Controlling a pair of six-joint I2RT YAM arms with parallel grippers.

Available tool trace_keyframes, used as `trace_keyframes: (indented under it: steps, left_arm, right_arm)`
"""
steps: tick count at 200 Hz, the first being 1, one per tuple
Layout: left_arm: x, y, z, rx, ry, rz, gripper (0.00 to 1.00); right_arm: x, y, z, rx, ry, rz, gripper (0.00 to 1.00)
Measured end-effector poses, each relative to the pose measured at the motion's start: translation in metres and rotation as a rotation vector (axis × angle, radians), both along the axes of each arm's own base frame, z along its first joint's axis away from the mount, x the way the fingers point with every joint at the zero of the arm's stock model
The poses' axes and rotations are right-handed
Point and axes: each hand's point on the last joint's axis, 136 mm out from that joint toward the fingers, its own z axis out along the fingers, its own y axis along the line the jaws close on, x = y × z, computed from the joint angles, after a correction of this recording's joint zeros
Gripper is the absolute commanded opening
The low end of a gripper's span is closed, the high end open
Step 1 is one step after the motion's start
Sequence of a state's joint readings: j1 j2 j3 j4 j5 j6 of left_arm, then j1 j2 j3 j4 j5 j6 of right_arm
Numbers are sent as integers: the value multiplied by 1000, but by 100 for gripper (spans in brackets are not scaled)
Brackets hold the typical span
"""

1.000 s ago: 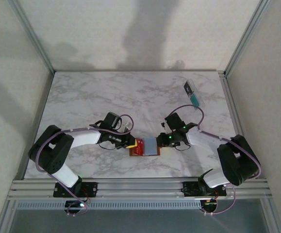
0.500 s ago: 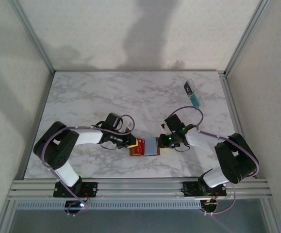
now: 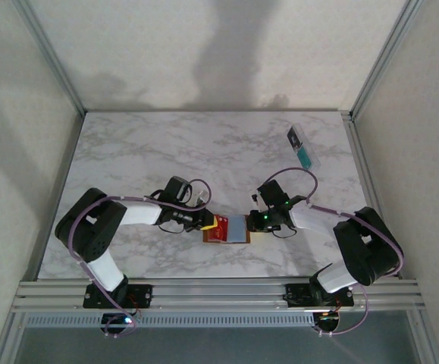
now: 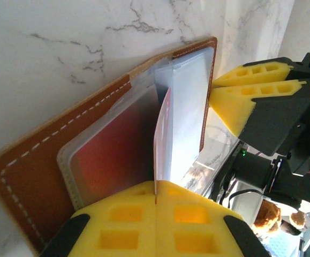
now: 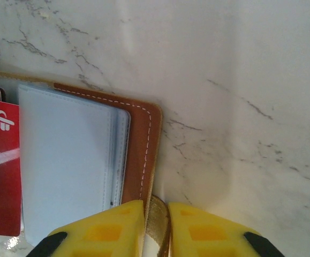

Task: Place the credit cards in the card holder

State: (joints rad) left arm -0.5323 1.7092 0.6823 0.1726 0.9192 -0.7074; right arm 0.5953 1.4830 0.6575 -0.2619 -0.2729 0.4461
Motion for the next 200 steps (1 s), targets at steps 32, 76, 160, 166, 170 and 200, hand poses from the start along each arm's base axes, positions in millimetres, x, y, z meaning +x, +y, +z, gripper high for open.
trace_keyframes:
  steps: [32,76,160,166,170,200]
  left_arm:
    - [2,-1,0,-7,-2,3,0]
    - [3,-2,1,-16,-10,6,0]
    - [3,-4,-4,-52,-19,36,0]
    - [3,-4,-4,-56,-21,37,0]
    - [4,-4,-3,-57,-20,39,0]
    - [4,-4,-4,-62,-23,47,0]
  right_arm:
    - [0,1,0,14,6,-10,19]
    - [1,2,-1,27,7,-18,20]
    - [0,5,0,54,19,-30,24]
    - [1,5,-1,53,20,-31,24]
    - [1,5,-1,54,20,-32,24]
    - [1,6,-2,62,27,-43,23]
